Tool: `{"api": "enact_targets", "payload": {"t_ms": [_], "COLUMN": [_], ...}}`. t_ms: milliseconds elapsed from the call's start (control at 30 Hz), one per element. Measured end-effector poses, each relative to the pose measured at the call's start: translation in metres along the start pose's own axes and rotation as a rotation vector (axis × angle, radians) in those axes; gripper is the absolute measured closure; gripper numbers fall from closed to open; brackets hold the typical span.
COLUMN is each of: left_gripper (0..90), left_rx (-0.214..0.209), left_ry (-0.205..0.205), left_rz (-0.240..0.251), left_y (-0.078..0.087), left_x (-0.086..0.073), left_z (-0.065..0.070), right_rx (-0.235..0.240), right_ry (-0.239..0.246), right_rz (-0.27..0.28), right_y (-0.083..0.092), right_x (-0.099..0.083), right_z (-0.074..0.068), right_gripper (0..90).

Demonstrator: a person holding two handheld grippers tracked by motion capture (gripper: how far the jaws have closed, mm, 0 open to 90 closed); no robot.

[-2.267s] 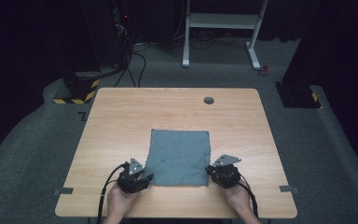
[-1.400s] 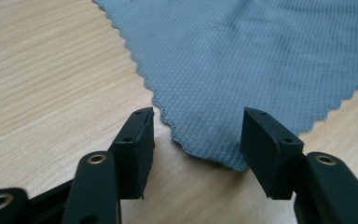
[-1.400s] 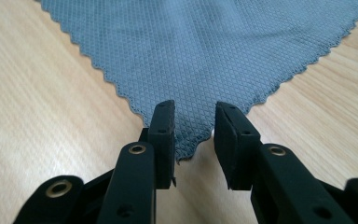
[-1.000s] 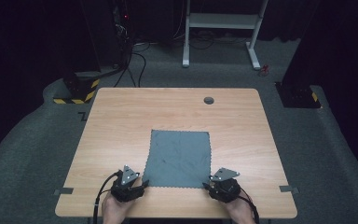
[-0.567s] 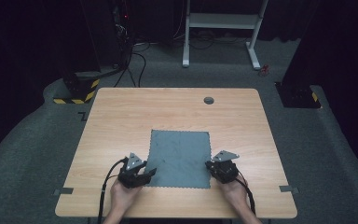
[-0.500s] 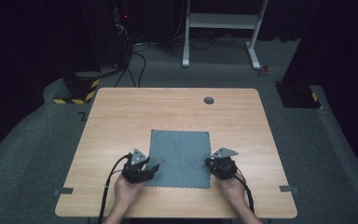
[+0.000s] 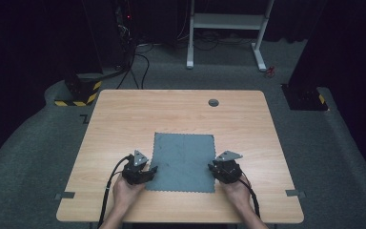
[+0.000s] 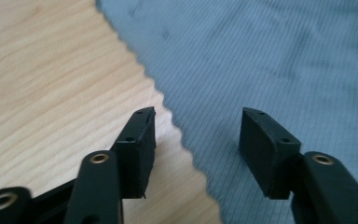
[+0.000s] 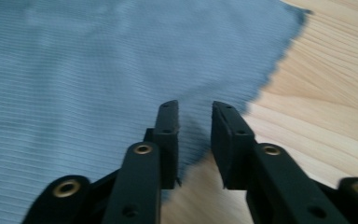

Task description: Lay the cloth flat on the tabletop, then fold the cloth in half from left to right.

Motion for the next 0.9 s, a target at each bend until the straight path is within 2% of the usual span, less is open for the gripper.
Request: {"api": "enact_targets", "payload": {"t_ms": [100,167,200,233,333,467,600,733,833,900], "left_gripper": [43.9,43.7,43.6,43.6,42.9,41.6,41.7,42.7,41.3,40.6], "left_rx": [-0.030,-0.026,-0.025,-0.012,0.002,-0.001,0.001,0.005,0.004,0.008], "left_ry": [0.040,0.043,0.043,0.028,0.030,0.023,0.041,0.053,0.091,0.088], "left_rz": [0.026,0.017,0.010,0.003,0.008,0.025,0.024,-0.001,-0.014,-0.020], "left_y": [-0.006,-0.014,-0.016,-0.020,-0.022,-0.022,-0.021,-0.021,-0.025,-0.029], "left_x": [0.009,0.012,0.013,0.013,0.013,0.012,0.011,0.012,0.016,0.021], "left_z": [0.003,0.003,0.003,0.002,-0.003,-0.006,-0.007,-0.012,-0.019,-0.022], "right_rx": [0.026,0.044,0.037,0.028,0.031,0.028,0.025,0.006,0.021,0.026], "right_ry": [0.003,0.003,0.012,0.024,0.016,0.020,0.012,0.016,-0.009,0.001], "right_rz": [0.017,0.015,0.007,0.010,0.028,0.049,0.048,0.039,0.036,0.040], "right_y": [-0.003,-0.008,-0.010,-0.011,-0.010,-0.010,-0.010,-0.010,-0.009,-0.009], "right_x": [0.005,0.006,0.005,0.004,0.002,0.000,0.000,0.001,0.002,0.004], "right_z": [-0.013,-0.019,-0.021,-0.021,-0.021,-0.020,-0.019,-0.018,-0.023,-0.028], "right_gripper": [66.1,63.5,62.7,62.5,61.5,59.6,56.6,54.7,55.8,56.3]}}
Point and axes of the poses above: each handheld gripper's, and its own axes: y roughly backward along the jaws, x roughly out of its top, z roughly to its right, the point moved 8 cm from there along -y, roughly forward along the jaws, and after that the axes turned 5 degrees about x, right-handed, at the moved point
